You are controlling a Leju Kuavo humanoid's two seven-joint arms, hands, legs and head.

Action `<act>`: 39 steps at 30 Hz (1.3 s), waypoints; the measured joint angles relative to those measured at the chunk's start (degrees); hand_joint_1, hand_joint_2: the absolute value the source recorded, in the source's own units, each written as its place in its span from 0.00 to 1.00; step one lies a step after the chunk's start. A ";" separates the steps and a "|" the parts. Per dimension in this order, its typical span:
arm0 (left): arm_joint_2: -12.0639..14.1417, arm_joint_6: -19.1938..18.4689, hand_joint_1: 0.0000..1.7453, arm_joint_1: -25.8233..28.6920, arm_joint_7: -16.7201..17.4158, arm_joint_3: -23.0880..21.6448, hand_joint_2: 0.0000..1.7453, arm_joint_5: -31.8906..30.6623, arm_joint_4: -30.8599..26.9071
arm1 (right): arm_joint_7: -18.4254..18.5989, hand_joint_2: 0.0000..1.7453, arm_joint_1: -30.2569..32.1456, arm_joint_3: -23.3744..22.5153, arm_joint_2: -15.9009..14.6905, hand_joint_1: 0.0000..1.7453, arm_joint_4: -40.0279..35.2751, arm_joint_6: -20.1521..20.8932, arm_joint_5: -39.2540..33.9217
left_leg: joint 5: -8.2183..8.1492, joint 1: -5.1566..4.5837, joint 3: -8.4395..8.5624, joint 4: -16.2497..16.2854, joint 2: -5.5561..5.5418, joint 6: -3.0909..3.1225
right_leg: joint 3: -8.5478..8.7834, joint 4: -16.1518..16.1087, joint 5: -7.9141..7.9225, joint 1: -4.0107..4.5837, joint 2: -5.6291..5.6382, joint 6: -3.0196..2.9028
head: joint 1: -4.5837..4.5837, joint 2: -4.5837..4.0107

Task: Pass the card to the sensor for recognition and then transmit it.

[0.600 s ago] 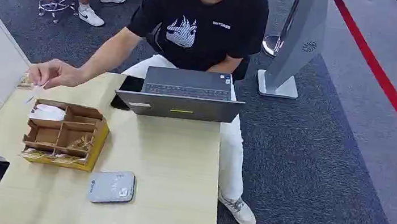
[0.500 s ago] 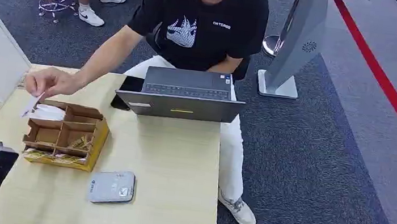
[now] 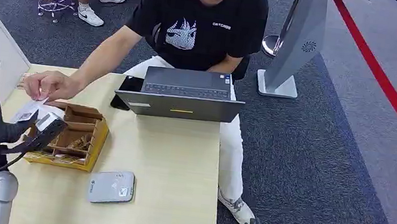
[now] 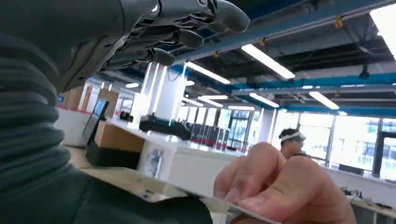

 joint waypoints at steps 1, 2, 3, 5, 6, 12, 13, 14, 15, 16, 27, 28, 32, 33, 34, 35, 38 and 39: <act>0.37 0.28 1.00 -0.95 0.70 -1.22 1.00 -1.31 0.96 | 0.02 1.00 -0.10 0.07 0.00 0.00 0.02 -0.09 0.39 | 0.01 0.00 -0.01 0.00 -0.01 0.00 | 0.01 0.00 0.00 0.00 -0.02 0.00 | 0.07 0.00; 0.85 0.48 1.00 -1.84 1.36 -2.51 1.00 -2.47 1.71 | 0.09 1.00 -0.27 0.18 0.00 0.00 0.02 -0.17 0.55 | 0.02 0.00 -0.01 0.01 -0.01 -0.01 | 0.00 0.00 0.01 0.00 -0.01 0.01 | 0.02 0.00; 1.29 0.81 1.00 -2.70 2.14 -3.74 1.00 -3.72 2.34 | 0.15 1.00 -0.38 0.26 0.02 0.00 0.04 -0.42 0.70 | 0.02 0.00 -0.01 0.00 0.01 -0.01 | 0.00 0.00 0.03 0.00 0.02 0.02 | 0.02 0.00; 1.97 1.40 1.00 -4.39 3.72 -6.01 1.00 -6.27 3.61 | 0.17 1.00 -0.49 0.55 0.04 0.00 0.04 -0.85 0.81 | 0.03 0.00 -0.02 0.01 0.01 -0.01 | -0.01 0.00 0.04 0.00 0.02 0.03 | 0.02 0.00; 2.36 1.81 1.00 -5.18 4.41 -7.20 1.00 -7.55 4.39 | 0.22 1.00 -0.56 0.63 0.07 0.00 0.04 -0.87 1.14 | 0.03 0.00 -0.02 0.01 0.01 -0.01 | -0.01 0.00 0.05 0.00 0.02 0.03 | 0.04 0.00; 4.22 5.03 1.00 -8.20 9.53 -12.96 1.00 -15.76 6.91 | 0.33 1.00 -1.05 0.96 0.24 0.00 0.17 -1.90 2.36 | 0.03 0.00 -0.03 0.01 0.06 -0.01 | -0.03 0.01 0.06 0.00 0.10 0.03 | 0.04 0.00; 4.26 5.84 1.00 -8.35 10.40 -13.48 1.00 -17.18 7.12 | 0.35 1.00 -1.09 0.96 0.26 0.00 0.20 -1.97 2.66 | 0.03 0.00 -0.03 0.01 0.07 -0.01 | -0.04 0.01 0.06 0.00 0.10 0.03 | 0.04 0.00; 4.41 6.58 1.00 -8.51 11.28 -13.90 1.00 -17.63 7.32 | 0.35 1.00 -1.10 0.98 0.31 0.00 0.24 -1.97 2.78 | 0.03 0.00 -0.04 0.01 0.07 -0.01 | -0.05 0.01 0.06 0.00 0.10 0.03 | 0.02 0.00; 4.54 6.95 1.00 -8.66 11.62 -14.16 1.00 -17.68 7.54 | 0.35 1.00 -1.12 0.98 0.33 0.00 0.28 -1.99 2.75 | 0.03 0.00 -0.04 0.01 0.07 -0.01 | -0.06 0.01 0.06 0.00 0.10 0.03 | 0.05 0.00; 4.59 7.10 1.00 -8.77 11.87 -14.38 1.00 -17.72 7.65 | 0.37 1.00 -1.13 0.98 0.35 0.00 0.28 -1.97 2.75 | 0.03 0.00 -0.04 0.01 0.07 -0.01 | -0.06 0.01 0.06 0.00 0.10 0.03 | 0.02 0.00; 4.98 9.92 1.00 -9.48 11.37 -15.34 1.00 -17.74 8.06 | 0.37 1.00 -1.23 0.98 0.46 0.00 0.31 -1.82 2.56 | 0.04 0.00 -0.05 0.01 0.07 -0.01 | -0.03 0.01 0.07 0.00 0.10 0.04 | 0.02 0.00; 4.96 11.05 1.00 -9.03 10.41 -15.34 1.00 -17.76 8.04 | 0.35 1.00 -1.23 0.96 0.46 0.00 0.33 -1.79 2.56 | 0.04 0.00 -0.05 0.01 0.07 -0.01 | -0.02 0.01 0.07 0.00 0.10 0.04 | 0.02 0.00; 3.49 14.51 1.00 -4.76 6.35 -15.19 1.00 -17.74 5.25 | -0.07 1.00 -1.13 0.92 0.46 0.00 0.37 -1.59 2.12 | 0.03 -0.01 -0.06 0.01 0.06 -0.01 | -0.03 0.01 0.06 0.00 0.09 0.05 | 0.02 0.00; 2.62 15.08 1.00 -3.21 4.65 -14.93 1.00 -17.61 3.94 | -0.26 1.00 -1.09 0.88 0.46 0.00 0.37 -1.53 1.66 | 0.02 -0.01 -0.07 0.01 0.05 -0.01 | -0.03 0.01 0.06 -0.01 0.09 0.05 | 0.02 0.00; 1.57 15.80 1.00 -1.35 2.48 -14.51 1.00 -17.02 2.40 | -0.37 1.00 -1.01 0.83 0.46 0.00 0.37 -1.44 1.40 | -0.01 -0.02 -0.07 0.01 0.06 0.00 | -0.04 0.00 0.05 -0.01 0.09 0.05 | 0.02 0.00; 0.12 16.63 1.00 0.60 -0.20 -14.05 1.00 -15.48 0.51 | -0.50 1.00 -0.91 0.70 0.46 0.00 0.37 -1.40 1.24 | -0.02 -0.02 -0.08 0.01 0.06 0.01 | -0.04 0.00 0.05 -0.01 0.09 0.06 | 0.04 0.00; -3.45 17.27 1.00 6.87 -6.85 -13.35 1.00 -8.19 -5.26 | -1.53 1.00 -0.36 0.13 0.46 0.00 0.37 -1.03 0.29 | -0.06 -0.03 -0.11 0.01 0.08 0.06 | -0.06 -0.03 0.02 -0.01 0.09 0.08 | 0.02 0.00; -4.78 16.88 1.00 9.00 -8.80 -13.28 1.00 -5.16 -7.03 | -1.96 1.00 -0.10 -0.24 0.46 0.00 0.35 -0.79 -0.13 | -0.07 -0.03 -0.11 0.01 0.07 0.07 | -0.06 -0.05 0.01 -0.01 0.08 0.08 | 0.02 0.00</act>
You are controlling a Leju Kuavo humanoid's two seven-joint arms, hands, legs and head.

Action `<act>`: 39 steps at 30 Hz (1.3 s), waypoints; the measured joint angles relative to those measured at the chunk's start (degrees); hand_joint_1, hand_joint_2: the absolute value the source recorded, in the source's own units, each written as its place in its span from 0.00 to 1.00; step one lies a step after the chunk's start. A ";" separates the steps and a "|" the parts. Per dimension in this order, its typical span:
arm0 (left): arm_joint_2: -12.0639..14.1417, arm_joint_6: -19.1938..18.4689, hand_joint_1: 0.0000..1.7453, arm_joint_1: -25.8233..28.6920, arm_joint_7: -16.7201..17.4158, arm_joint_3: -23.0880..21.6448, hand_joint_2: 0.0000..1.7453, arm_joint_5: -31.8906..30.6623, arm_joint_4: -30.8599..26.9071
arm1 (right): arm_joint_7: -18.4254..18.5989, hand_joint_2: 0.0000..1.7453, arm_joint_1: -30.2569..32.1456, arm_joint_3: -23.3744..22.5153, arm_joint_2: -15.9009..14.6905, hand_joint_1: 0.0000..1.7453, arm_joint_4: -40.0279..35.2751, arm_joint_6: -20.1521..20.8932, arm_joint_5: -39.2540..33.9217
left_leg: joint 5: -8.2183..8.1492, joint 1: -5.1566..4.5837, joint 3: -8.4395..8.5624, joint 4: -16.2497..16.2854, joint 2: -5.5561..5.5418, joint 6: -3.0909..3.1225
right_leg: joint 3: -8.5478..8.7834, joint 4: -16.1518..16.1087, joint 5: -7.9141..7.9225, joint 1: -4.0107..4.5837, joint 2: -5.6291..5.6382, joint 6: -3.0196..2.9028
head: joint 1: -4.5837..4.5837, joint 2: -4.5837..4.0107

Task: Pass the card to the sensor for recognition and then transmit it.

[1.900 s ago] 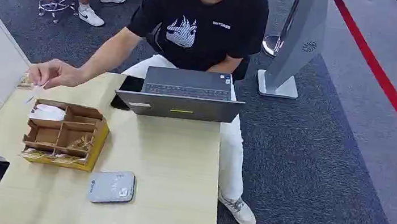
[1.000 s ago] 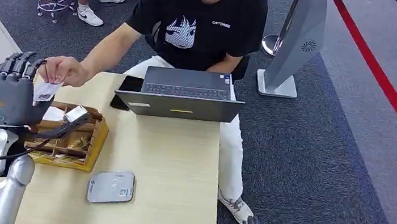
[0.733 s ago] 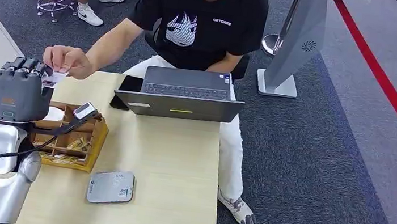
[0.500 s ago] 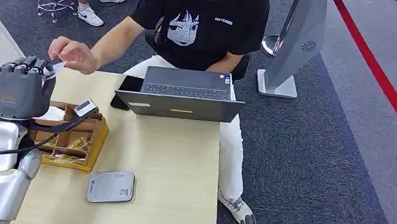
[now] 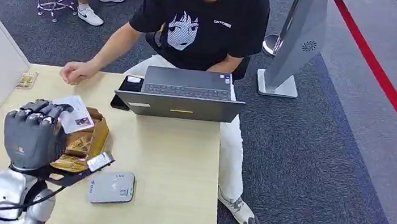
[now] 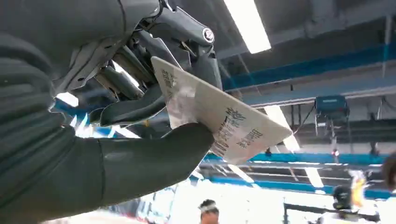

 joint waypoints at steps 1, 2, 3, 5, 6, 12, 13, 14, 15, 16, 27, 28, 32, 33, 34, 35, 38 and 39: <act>-0.93 -0.84 1.00 2.43 -2.32 0.02 1.00 4.28 -1.55 | -0.51 1.00 0.33 -0.53 0.00 0.00 0.00 0.24 -0.66 | -0.01 0.00 0.00 0.00 0.00 0.00 | 0.00 0.00 -0.01 0.00 -0.01 0.00 | 0.00 0.00; -2.14 -2.02 1.00 4.52 -4.50 0.04 1.00 8.08 -2.66 | -0.92 1.00 0.73 -0.97 0.00 0.00 0.00 0.55 -1.25 | -0.04 0.00 0.00 0.00 0.00 -0.04 | 0.00 -0.01 -0.02 0.00 -0.03 0.02 | 0.00 0.00; -3.09 -3.06 1.00 6.59 -6.67 0.22 1.00 11.01 -3.18 | -1.40 1.00 1.19 -1.53 0.00 0.00 -0.09 1.05 -1.82 | -0.04 0.00 0.00 0.00 -0.01 -0.04 | 0.00 -0.01 -0.05 0.00 -0.04 0.06 | 0.00 0.00; -5.39 -5.13 1.00 10.38 -10.17 1.23 1.00 15.20 -3.14 | -2.12 1.00 2.21 -2.67 -0.02 0.00 -0.17 1.59 -2.60 | -0.05 0.01 0.00 0.00 -0.01 -0.04 | -0.01 -0.01 -0.05 0.00 -0.04 0.06 | 0.00 0.00; -6.37 -6.23 1.00 11.78 -11.74 1.84 1.00 17.24 -2.88 | -2.52 1.00 2.76 -3.26 -0.02 0.00 -0.24 1.99 -2.65 | -0.05 0.01 0.00 0.00 0.00 -0.04 | -0.01 -0.01 -0.05 0.00 -0.04 0.06 | -0.02 0.00; -10.37 -8.68 1.00 14.10 -14.20 5.38 1.00 17.27 2.18 | -3.50 1.00 4.17 -5.32 -0.07 0.00 -0.46 3.02 -2.65 | -0.03 0.00 0.08 0.00 -0.01 -0.03 | 0.11 -0.01 -0.03 0.00 -0.05 0.05 | -0.02 0.00; -11.38 -9.14 1.00 14.80 -14.20 6.25 1.00 16.94 3.79 | -3.61 1.00 4.47 -5.80 -0.09 0.00 -0.52 3.04 -2.65 | -0.03 0.00 0.08 0.00 -0.01 -0.03 | 0.10 -0.01 -0.03 0.00 -0.05 0.05 | 0.02 0.00; -12.05 -9.43 1.00 15.74 -14.22 6.91 1.00 16.72 4.86 | -3.66 1.00 4.79 -6.17 -0.09 0.00 -0.57 3.04 -2.65 | -0.03 0.01 0.04 0.01 -0.01 -0.03 | 0.05 -0.01 -0.03 0.00 -0.03 0.05 | 0.00 0.00; -12.40 -9.45 1.00 16.28 -14.31 7.06 1.00 16.55 5.52 | -3.68 1.00 5.11 -6.41 -0.09 0.00 -0.59 3.04 -2.65 | -0.02 0.00 -0.01 0.02 -0.01 -0.03 | 0.03 -0.01 -0.03 0.00 -0.04 0.05 | 0.00 0.00; -12.79 -9.80 1.00 16.39 -14.33 7.17 1.00 16.38 6.28 | -3.77 1.00 5.36 -6.58 -0.13 0.00 -0.63 3.04 -2.72 | -0.02 0.00 -0.03 0.03 -0.04 -0.02 | 0.04 -0.01 -0.03 0.00 -0.08 0.06 | 0.02 0.00; -13.56 -7.76 1.00 16.34 -12.82 9.95 1.00 13.86 17.10 | -4.27 1.00 6.11 -8.86 -0.37 0.00 -0.85 3.37 -1.27 | -0.03 0.01 -0.01 0.02 -0.05 -0.02 | 0.02 -0.01 -0.03 0.00 -0.08 0.05 | 0.00 0.00; -13.56 -7.72 1.00 16.13 -12.82 10.42 1.00 13.36 18.27 | -4.27 1.00 6.12 -9.01 -0.39 0.00 -0.87 3.39 -1.18 | -0.03 0.01 -0.01 0.02 -0.05 -0.02 | 0.02 -0.01 -0.03 0.00 -0.08 0.05 | 0.00 0.00; -13.58 -7.26 1.00 15.58 -12.82 11.63 1.00 12.35 21.71 | -4.27 1.00 6.12 -9.34 -0.42 0.00 -0.92 3.39 -0.70 | -0.02 0.01 -0.01 0.03 -0.05 -0.02 | 0.03 -0.01 -0.03 0.00 -0.08 0.05 | 0.02 0.00; -13.58 -7.22 1.00 15.51 -12.82 11.91 1.00 12.31 22.22 | -4.27 1.00 6.12 -9.38 -0.42 0.00 -0.94 3.39 -0.55 | -0.02 0.01 -0.01 0.03 -0.05 -0.02 | 0.03 -0.01 -0.03 0.00 -0.08 0.05 | 0.00 0.00; -13.58 -7.15 1.00 15.39 -12.82 12.13 1.00 12.29 22.72 | -4.27 1.00 6.12 -9.40 -0.42 0.00 -0.94 3.39 -0.51 | -0.02 0.01 -0.01 0.03 -0.05 -0.02 | 0.03 -0.01 -0.03 0.00 -0.08 0.06 | 0.00 0.00; -13.58 -7.15 1.00 15.31 -12.82 12.28 1.00 12.29 23.09 | -4.27 1.00 6.12 -9.47 -0.42 0.00 -0.94 3.39 -0.48 | -0.03 0.01 -0.01 0.03 -0.05 -0.02 | 0.03 -0.01 -0.03 0.00 -0.08 0.06 | 0.00 0.00; -13.60 -7.15 1.00 15.25 -12.82 12.50 1.00 12.29 23.92 | -4.27 1.00 6.13 -9.69 -0.42 0.00 -0.94 3.39 -0.42 | -0.03 0.01 -0.01 0.03 -0.05 -0.02 | 0.02 -0.01 -0.03 0.00 -0.08 0.06 | 0.00 0.00; -13.60 -7.15 1.00 15.24 -12.82 12.54 1.00 12.29 24.09 | -4.27 1.00 6.12 -9.73 -0.42 0.00 -0.94 3.39 -0.42 | -0.03 0.01 -0.01 0.03 -0.05 -0.02 | 0.02 -0.01 -0.03 0.00 -0.08 0.06 | 0.00 0.00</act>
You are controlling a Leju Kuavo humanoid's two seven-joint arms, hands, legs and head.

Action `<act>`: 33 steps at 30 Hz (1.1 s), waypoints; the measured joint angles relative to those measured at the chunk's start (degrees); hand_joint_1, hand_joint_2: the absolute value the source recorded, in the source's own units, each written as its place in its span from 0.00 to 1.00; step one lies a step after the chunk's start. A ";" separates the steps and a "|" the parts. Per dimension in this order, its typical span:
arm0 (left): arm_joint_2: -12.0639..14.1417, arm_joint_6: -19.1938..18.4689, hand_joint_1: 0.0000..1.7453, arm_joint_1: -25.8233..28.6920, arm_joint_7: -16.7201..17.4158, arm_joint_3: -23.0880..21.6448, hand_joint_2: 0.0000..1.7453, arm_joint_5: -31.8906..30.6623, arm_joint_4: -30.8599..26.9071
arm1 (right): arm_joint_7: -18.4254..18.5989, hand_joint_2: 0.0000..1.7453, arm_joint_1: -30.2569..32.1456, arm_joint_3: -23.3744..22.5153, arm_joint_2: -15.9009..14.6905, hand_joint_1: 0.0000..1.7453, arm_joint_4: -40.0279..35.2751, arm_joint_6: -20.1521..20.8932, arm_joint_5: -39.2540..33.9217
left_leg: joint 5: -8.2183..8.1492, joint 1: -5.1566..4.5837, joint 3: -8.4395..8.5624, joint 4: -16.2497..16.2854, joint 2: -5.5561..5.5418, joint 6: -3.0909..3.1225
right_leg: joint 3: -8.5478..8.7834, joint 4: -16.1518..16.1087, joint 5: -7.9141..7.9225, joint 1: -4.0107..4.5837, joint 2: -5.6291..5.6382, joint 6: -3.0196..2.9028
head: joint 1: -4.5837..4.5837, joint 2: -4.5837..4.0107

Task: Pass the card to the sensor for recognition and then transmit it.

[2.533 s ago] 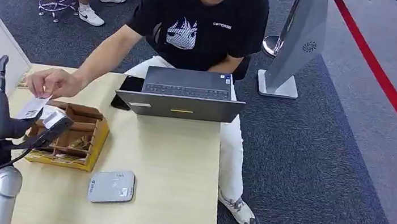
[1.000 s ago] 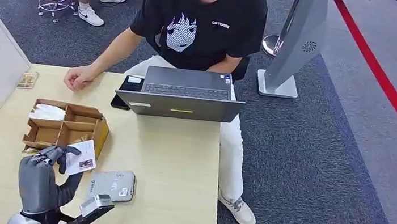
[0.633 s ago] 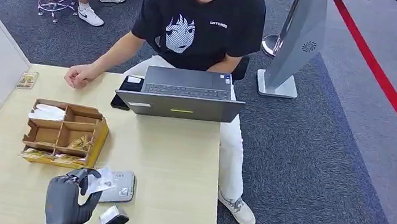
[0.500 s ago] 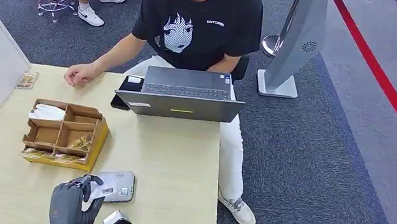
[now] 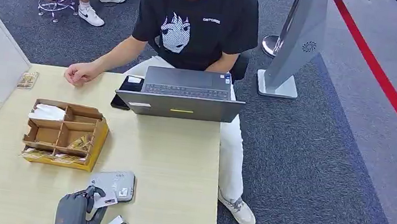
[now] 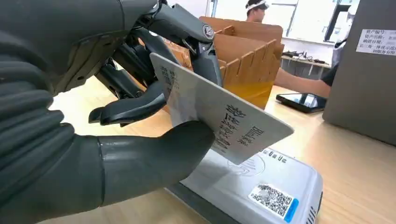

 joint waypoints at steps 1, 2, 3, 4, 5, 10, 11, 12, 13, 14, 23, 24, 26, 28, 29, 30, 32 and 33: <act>0.00 0.00 1.00 -0.03 0.00 0.05 1.00 0.00 0.15 | 0.00 1.00 0.00 -0.02 0.00 0.00 0.00 0.00 0.00 | 0.00 0.00 0.00 0.00 0.00 0.00 | 0.00 0.00 0.00 0.00 0.00 0.00 | 0.00 0.00; 0.00 0.00 1.00 -0.09 0.00 0.18 1.00 0.00 0.37 | 0.00 1.00 0.00 -0.07 0.00 0.00 0.00 0.00 -0.02 | 0.00 0.00 0.00 0.00 0.00 0.00 | 0.00 0.00 0.00 0.00 0.00 0.00 | 0.00 0.00; 0.00 0.00 1.00 -0.11 0.00 0.26 1.00 0.00 0.53 | 0.00 1.00 0.00 -0.11 0.00 0.00 0.00 0.00 -0.02 | 0.00 0.00 0.00 0.00 0.00 0.00 | 0.00 0.00 0.00 0.00 0.00 0.00 | 0.00 0.00; 0.00 0.00 1.00 -0.15 0.00 0.29 1.00 0.00 0.64 | 0.00 1.00 0.01 -0.11 -0.02 0.00 0.00 0.00 -0.02 | 0.00 0.00 0.00 0.00 0.00 0.00 | 0.00 0.00 0.00 0.00 0.00 0.00 | 0.00 0.00; 0.00 0.00 1.00 -0.19 0.00 0.31 1.00 0.00 0.74 | 0.00 1.00 0.00 -0.11 -0.02 0.00 0.00 0.00 -0.02 | 0.00 0.00 0.00 0.00 0.00 0.00 | 0.00 0.00 0.00 0.00 0.00 0.00 | 0.00 0.00; 0.00 0.00 1.00 -0.51 0.04 0.33 1.00 -0.04 1.23 | 0.00 1.00 0.01 -0.13 -0.02 0.00 0.00 0.00 0.00 | 0.00 0.00 0.00 0.00 0.00 0.00 | 0.01 0.00 0.00 0.00 0.00 0.00 | 0.00 0.00; 0.00 0.00 1.00 -0.53 0.15 0.33 1.00 -0.11 1.35 | 0.00 1.00 0.00 -0.13 -0.02 0.00 0.00 0.00 0.00 | 0.00 0.00 0.00 0.00 0.00 0.00 | 0.01 0.00 0.00 0.00 0.00 0.00 | 0.00 0.00; 0.00 0.02 1.00 -0.54 0.20 0.33 1.00 -0.22 1.42 | 0.00 1.00 0.00 -0.13 -0.02 0.00 0.00 0.00 0.00 | 0.00 0.00 0.00 0.00 0.00 0.00 | 0.01 0.00 0.00 0.00 0.00 0.00 | 0.00 0.00; 0.00 0.02 1.00 -0.58 0.20 0.33 1.00 -0.39 1.53 | 0.00 1.00 0.00 -0.15 -0.02 0.00 0.00 0.00 0.02 | 0.00 0.00 0.00 0.00 0.00 0.00 | 0.01 0.00 0.00 0.00 0.00 0.00 | 0.00 0.00; 0.02 0.04 1.00 -0.65 0.22 0.35 1.00 -0.61 1.70 | 0.00 1.00 0.00 -0.15 -0.02 0.00 0.00 0.00 0.07 | 0.00 0.00 0.00 0.00 0.00 0.00 | 0.01 0.00 0.00 0.00 0.00 0.00 | 0.00 0.00; 0.02 0.31 1.00 -1.04 0.35 0.39 1.00 -1.05 2.65 | 0.07 1.00 -0.01 -0.20 -0.02 0.00 0.00 -0.02 0.22 | 0.00 0.00 0.00 0.00 0.00 0.00 | 0.01 0.00 0.00 0.00 0.00 0.00 | 0.00 0.00; 0.02 0.35 1.00 -1.05 0.35 0.39 1.00 -1.07 2.71 | 0.07 1.00 -0.01 -0.20 -0.02 0.00 0.00 -0.02 0.22 | 0.00 0.00 0.00 0.00 0.00 0.00 | 0.01 0.00 0.00 0.00 0.00 0.00 | 0.00 0.00; -0.31 2.01 1.00 -1.43 -1.23 0.42 1.00 -1.47 2.99 | 0.48 1.00 -0.13 -0.37 -0.02 0.00 0.00 -0.28 1.25 | 0.01 0.00 0.00 0.00 0.00 0.00 | 0.01 0.00 0.00 0.00 0.00 0.00 | 0.00 0.00; -0.02 2.73 0.93 -2.11 -0.96 -4.20 1.00 -2.67 -12.71 | 3.19 1.00 -2.47 0.06 -0.02 0.00 0.02 -2.86 5.15 | 0.11 0.00 -0.01 0.01 0.01 0.06 | -0.02 0.00 0.08 0.00 0.00 0.00 | -0.02 0.00; 0.37 1.17 0.96 -3.54 1.61 -5.23 1.00 -5.15 -15.57 | 3.65 1.00 -3.09 0.31 0.00 0.00 0.04 -3.11 5.64 | 0.14 0.00 -0.02 0.01 -0.01 0.08 | 0.00 0.01 0.09 0.00 -0.03 0.00 | -0.02 0.00; 0.77 -1.54 0.98 -5.57 5.02 -6.06 1.00 -7.99 -18.02 | 4.26 1.00 -3.75 0.70 0.00 0.00 0.09 -3.50 6.14 | 0.19 0.00 -0.02 0.01 -0.04 0.08 | 0.02 0.01 0.11 0.00 -0.07 0.01 | 0.00 0.00; 1.79 -4.20 1.00 -9.79 9.76 -7.06 1.00 -11.50 -20.37 | 5.03 1.00 -5.09 1.20 0.00 0.00 0.18 -3.52 6.52 | 0.25 0.00 0.00 0.01 -0.03 0.03 | 0.02 0.03 0.21 0.00 -0.06 -0.01 | -0.02 0.00; 2.36 -4.11 1.00 -11.64 11.17 -7.37 1.00 -13.12 -20.68 | 5.38 1.00 -5.58 1.49 0.00 0.00 0.24 -3.52 6.71 | 0.28 0.01 0.01 0.01 -0.03 0.00 | 0.01 0.03 0.24 0.00 -0.04 0.00 | -0.02 0.00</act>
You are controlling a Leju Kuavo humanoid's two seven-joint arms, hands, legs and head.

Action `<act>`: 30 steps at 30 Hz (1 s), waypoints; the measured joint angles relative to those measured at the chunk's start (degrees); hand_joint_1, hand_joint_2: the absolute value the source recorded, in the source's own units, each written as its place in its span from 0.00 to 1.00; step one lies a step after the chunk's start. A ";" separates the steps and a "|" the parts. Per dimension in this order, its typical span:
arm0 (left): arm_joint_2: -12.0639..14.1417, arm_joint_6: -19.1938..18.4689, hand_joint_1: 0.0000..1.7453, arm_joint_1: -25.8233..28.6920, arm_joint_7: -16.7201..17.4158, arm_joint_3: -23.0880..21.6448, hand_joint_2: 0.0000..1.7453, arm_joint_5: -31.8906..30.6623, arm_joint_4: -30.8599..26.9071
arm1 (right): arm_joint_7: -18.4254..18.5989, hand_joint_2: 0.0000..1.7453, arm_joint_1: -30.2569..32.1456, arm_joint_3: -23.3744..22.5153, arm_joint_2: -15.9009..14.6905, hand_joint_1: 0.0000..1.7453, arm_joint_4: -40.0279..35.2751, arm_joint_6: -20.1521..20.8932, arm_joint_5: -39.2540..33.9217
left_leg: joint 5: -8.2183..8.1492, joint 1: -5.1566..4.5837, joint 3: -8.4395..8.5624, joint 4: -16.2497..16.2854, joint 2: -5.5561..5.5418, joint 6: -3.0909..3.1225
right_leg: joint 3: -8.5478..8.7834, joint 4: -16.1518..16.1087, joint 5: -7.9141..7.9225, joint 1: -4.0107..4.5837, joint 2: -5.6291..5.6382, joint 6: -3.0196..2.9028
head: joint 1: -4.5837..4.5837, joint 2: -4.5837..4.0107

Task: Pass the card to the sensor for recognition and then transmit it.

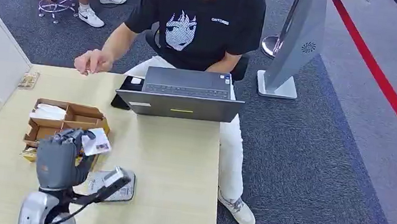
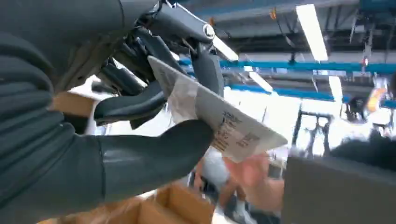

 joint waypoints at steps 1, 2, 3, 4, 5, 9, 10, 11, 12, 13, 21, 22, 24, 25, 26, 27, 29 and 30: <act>0.87 0.39 1.00 -1.66 1.05 -0.24 1.00 -1.73 0.07 | 0.13 1.00 -0.38 0.28 0.00 0.00 0.07 0.00 0.37 | 0.05 0.01 0.00 0.00 0.00 0.06 | 0.00 0.01 0.02 0.01 0.00 0.03 | 0.00 0.00; 1.62 0.79 1.00 -3.20 1.79 -0.33 1.00 -3.21 0.20 | 0.31 1.00 -0.72 0.55 0.02 0.00 0.11 0.02 0.52 | 0.07 0.01 -0.01 0.00 -0.01 0.08 | -0.01 0.01 0.03 0.01 0.00 0.02 | 0.02 0.00; 2.27 1.20 1.00 -4.47 2.26 -0.50 1.00 -4.01 0.44 | 0.61 1.00 -1.03 0.81 0.06 0.00 0.13 0.02 0.63 | 0.09 0.01 -0.01 0.00 -0.01 0.05 | -0.01 0.01 0.04 0.01 0.00 0.00 | 0.00 0.00; 2.80 1.33 1.00 -5.66 2.66 -0.57 1.00 -4.30 0.70 | 0.65 1.00 -1.29 0.96 0.11 0.00 0.17 0.04 0.68 | 0.09 0.01 -0.01 0.00 -0.01 0.05 | -0.01 0.01 0.06 0.01 0.01 -0.02 | 0.00 0.00; 3.36 1.31 1.00 -6.79 3.12 -0.57 1.00 -4.45 1.11 | 0.72 1.00 -1.49 1.05 0.17 0.00 0.24 0.04 0.68 | 0.09 0.01 -0.02 0.00 -0.02 0.05 | -0.01 0.02 0.06 0.01 0.01 -0.02 | 0.02 0.00; 5.03 1.18 1.00 -10.04 4.28 -0.57 1.00 -5.09 2.80 | 0.87 1.00 -1.94 1.53 0.42 0.00 0.37 0.07 0.68 | 0.09 0.00 -0.04 0.00 -0.02 0.05 | -0.01 0.01 0.06 0.00 0.01 -0.02 | 0.02 0.00; 5.22 1.18 1.00 -10.41 4.30 -0.57 1.00 -5.09 3.04 | 0.89 1.00 -1.99 1.62 0.44 0.00 0.39 0.07 0.68 | 0.09 0.00 -0.04 0.00 -0.02 0.05 | -0.02 0.01 0.06 0.00 0.01 -0.02 | 0.02 0.00; 5.42 1.18 1.00 -10.70 4.34 -0.57 1.00 -5.09 3.26 | 0.89 1.00 -2.02 1.75 0.44 0.00 0.42 0.07 0.68 | 0.09 0.00 -0.05 0.00 -0.01 0.05 | -0.03 0.01 0.06 0.00 0.01 -0.02 | 0.00 0.00; 5.61 1.18 1.00 -10.93 4.34 -0.57 1.00 -5.09 3.48 | 0.89 1.00 -2.06 1.86 0.44 0.00 0.46 0.07 0.68 | 0.09 0.00 -0.06 0.00 -0.01 0.05 | -0.04 0.01 0.06 0.00 0.01 -0.02 | 0.02 0.00; 5.79 1.18 1.00 -11.13 4.34 -0.57 1.00 -5.09 3.70 | 0.89 1.00 -2.12 1.90 0.44 0.00 0.48 0.07 0.68 | 0.09 0.00 -0.06 0.00 -0.01 0.05 | -0.06 0.01 0.06 0.00 0.01 -0.02 | 0.02 0.00; 7.25 0.89 1.00 -13.98 6.59 -0.57 1.00 -6.79 8.23 | 1.24 1.00 -2.46 2.16 0.57 0.00 0.70 0.13 1.00 | 0.09 0.01 -0.07 0.00 -0.01 0.05 | -0.07 0.02 0.06 0.01 0.01 -0.02 | 0.00 0.00; 7.47 1.27 1.00 -14.47 6.88 -0.57 1.00 -6.97 9.34 | 1.31 1.00 -2.51 2.25 0.63 0.00 0.72 0.15 1.13 | 0.10 0.01 -0.07 0.00 -0.01 0.05 | -0.07 0.02 0.07 0.01 0.02 -0.02 | 0.02 0.00; 7.84 2.03 1.00 -15.20 7.27 -0.57 1.00 -6.88 11.30 | 1.38 1.00 -2.51 2.32 0.74 0.00 0.74 0.15 1.38 | 0.10 0.01 -0.07 0.00 0.00 0.05 | -0.07 0.02 0.07 0.01 0.03 -0.02 | 0.02 0.00; 8.02 2.31 1.00 -15.40 7.36 -0.57 1.00 -6.73 11.95 | 1.44 1.00 -2.51 2.32 0.74 0.00 0.76 0.18 1.38 | 0.10 0.01 -0.07 0.00 0.00 0.05 | -0.07 0.02 0.07 0.00 0.04 -0.02 | 0.00 0.00; 8.19 2.40 0.81 -15.47 7.38 -0.57 1.00 -6.57 12.35 | 1.44 1.00 -2.50 2.32 0.77 0.00 0.79 0.17 1.35 | 0.10 0.01 -0.08 0.00 0.00 0.05 | -0.07 0.02 0.07 0.00 0.06 -0.02 | 0.02 0.00; 8.34 2.56 0.01 -15.53 7.43 -0.57 1.00 -6.16 12.74 | 1.44 1.00 -2.48 2.32 0.77 0.00 0.81 0.17 1.35 | 0.09 0.01 -0.09 0.00 0.00 0.05 | -0.07 0.02 0.07 0.00 0.06 -0.02 | 0.02 0.00; 8.54 3.02 0.00 -15.50 7.34 -0.54 1.00 -5.39 13.16 | 1.44 1.00 -2.47 2.32 0.77 0.00 0.85 0.22 1.29 | 0.09 0.00 -0.12 0.00 -0.01 0.05 | -0.09 0.02 0.07 0.00 0.04 -0.02 | 0.00 0.00; 8.59 3.28 0.00 -15.38 7.12 -0.54 1.00 -4.86 13.31 | 1.40 1.00 -2.47 2.32 0.76 0.00 0.87 0.26 1.22 | 0.09 0.00 -0.14 0.00 -0.02 0.05 | -0.10 0.02 0.06 0.00 0.04 -0.02 | 0.02 0.00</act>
